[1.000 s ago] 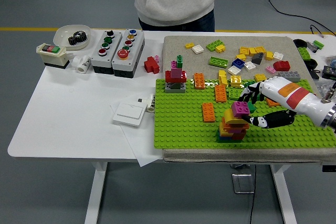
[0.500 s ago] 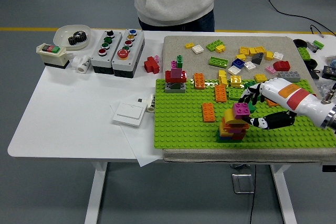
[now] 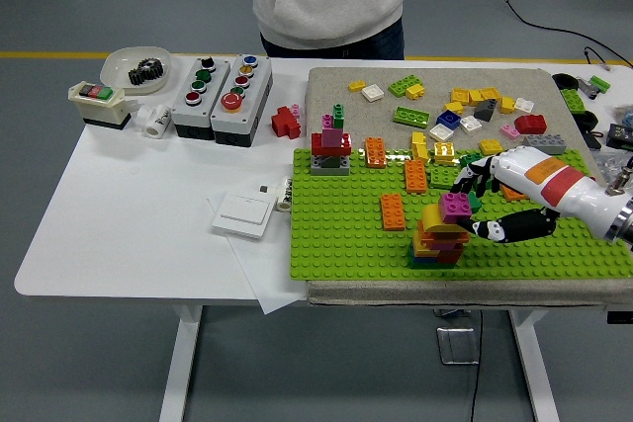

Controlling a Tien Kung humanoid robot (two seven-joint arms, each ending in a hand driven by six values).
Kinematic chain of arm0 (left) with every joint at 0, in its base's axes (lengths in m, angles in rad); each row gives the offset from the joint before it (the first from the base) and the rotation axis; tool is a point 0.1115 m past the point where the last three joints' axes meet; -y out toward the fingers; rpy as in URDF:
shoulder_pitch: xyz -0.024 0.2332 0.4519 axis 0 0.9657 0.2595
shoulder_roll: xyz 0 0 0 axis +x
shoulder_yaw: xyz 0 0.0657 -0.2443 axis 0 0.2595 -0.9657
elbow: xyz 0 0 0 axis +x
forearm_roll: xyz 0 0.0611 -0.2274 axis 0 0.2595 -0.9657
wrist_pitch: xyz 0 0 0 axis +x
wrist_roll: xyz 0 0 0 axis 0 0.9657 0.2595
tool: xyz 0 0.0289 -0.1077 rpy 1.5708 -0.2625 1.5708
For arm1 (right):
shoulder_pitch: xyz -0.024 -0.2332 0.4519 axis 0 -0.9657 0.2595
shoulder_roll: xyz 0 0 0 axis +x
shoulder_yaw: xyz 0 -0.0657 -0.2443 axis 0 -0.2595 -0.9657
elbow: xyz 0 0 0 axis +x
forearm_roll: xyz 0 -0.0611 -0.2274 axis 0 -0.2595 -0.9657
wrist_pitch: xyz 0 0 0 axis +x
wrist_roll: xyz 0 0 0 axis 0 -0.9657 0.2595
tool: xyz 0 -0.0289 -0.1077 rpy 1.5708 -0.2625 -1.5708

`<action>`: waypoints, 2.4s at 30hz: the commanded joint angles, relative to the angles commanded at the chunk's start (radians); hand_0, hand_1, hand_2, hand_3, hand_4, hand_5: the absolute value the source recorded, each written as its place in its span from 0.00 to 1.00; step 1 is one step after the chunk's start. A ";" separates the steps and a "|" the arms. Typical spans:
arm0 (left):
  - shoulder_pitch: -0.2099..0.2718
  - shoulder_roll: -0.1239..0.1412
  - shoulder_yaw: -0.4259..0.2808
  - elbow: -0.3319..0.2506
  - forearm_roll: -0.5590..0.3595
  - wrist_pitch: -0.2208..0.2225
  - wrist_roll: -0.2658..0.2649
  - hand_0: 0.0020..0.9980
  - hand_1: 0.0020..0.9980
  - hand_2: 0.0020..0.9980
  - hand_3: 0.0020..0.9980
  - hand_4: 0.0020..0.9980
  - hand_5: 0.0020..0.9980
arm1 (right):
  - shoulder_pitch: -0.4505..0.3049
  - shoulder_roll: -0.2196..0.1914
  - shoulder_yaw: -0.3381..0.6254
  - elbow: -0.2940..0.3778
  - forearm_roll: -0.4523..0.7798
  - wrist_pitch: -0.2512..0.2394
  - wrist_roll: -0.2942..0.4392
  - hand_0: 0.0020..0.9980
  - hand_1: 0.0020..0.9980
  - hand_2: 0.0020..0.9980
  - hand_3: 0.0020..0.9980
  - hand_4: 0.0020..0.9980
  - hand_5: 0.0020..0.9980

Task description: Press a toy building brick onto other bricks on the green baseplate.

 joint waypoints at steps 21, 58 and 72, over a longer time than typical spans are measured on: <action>0.000 0.000 0.000 0.000 0.002 -0.001 -0.001 0.78 0.77 0.74 0.59 0.65 0.66 | -0.001 0.002 0.005 0.003 -0.003 0.013 0.003 0.41 0.50 0.60 0.65 0.81 0.37; 0.011 0.002 -0.005 0.001 0.018 -0.002 -0.001 0.78 0.77 0.74 0.59 0.65 0.66 | -0.177 -0.033 0.220 0.203 -0.090 -0.082 -0.042 0.77 0.75 0.79 0.75 0.89 0.48; 0.012 0.002 -0.005 0.002 0.018 -0.001 -0.001 0.78 0.77 0.74 0.58 0.65 0.66 | -0.306 -0.047 0.315 0.275 -0.184 -0.080 -0.024 0.74 0.70 0.74 0.61 0.85 0.49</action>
